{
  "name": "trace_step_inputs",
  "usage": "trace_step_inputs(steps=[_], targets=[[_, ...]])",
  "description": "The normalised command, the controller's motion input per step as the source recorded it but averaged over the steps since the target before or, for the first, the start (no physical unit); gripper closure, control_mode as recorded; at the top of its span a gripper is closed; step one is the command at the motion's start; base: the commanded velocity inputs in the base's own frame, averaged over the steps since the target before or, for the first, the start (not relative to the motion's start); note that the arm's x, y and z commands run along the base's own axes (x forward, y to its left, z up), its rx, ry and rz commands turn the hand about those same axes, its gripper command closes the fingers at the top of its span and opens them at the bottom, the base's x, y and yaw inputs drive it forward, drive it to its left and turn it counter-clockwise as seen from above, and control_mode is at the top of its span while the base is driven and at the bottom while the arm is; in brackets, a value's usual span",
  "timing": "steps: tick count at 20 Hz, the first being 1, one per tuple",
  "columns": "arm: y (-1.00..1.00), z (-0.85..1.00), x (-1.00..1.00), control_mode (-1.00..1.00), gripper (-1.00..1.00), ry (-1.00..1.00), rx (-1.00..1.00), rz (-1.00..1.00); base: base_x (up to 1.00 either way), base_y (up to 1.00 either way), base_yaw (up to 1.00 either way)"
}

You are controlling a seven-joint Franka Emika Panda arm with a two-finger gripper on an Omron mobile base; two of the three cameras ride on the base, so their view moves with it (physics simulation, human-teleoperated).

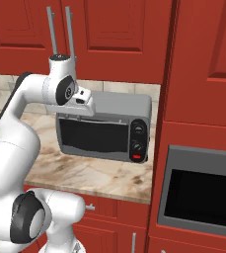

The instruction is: Open the cabinet, retrieve the rolling pin, and place it next to the meat on the cutting board to prepare for tenderizing.

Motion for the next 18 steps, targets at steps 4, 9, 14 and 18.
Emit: trace_step_inputs(steps=[4,9,14,18], targets=[[0.0,0.0,-0.03,-1.0,-1.0,-0.01,0.0,0.0,0.0,0.0,0.0],[0.0,0.0,-0.02,-1.0,-1.0,-0.01,0.0,0.0,0.0,0.0,0.0],[0.0,0.0,-0.39,-1.0,-1.0,-0.26,0.0,0.01,0.0,0.0,0.0],[0.0,0.1,-0.49,-1.0,-1.0,-0.35,0.02,0.0,0.0,0.0,0.0]])
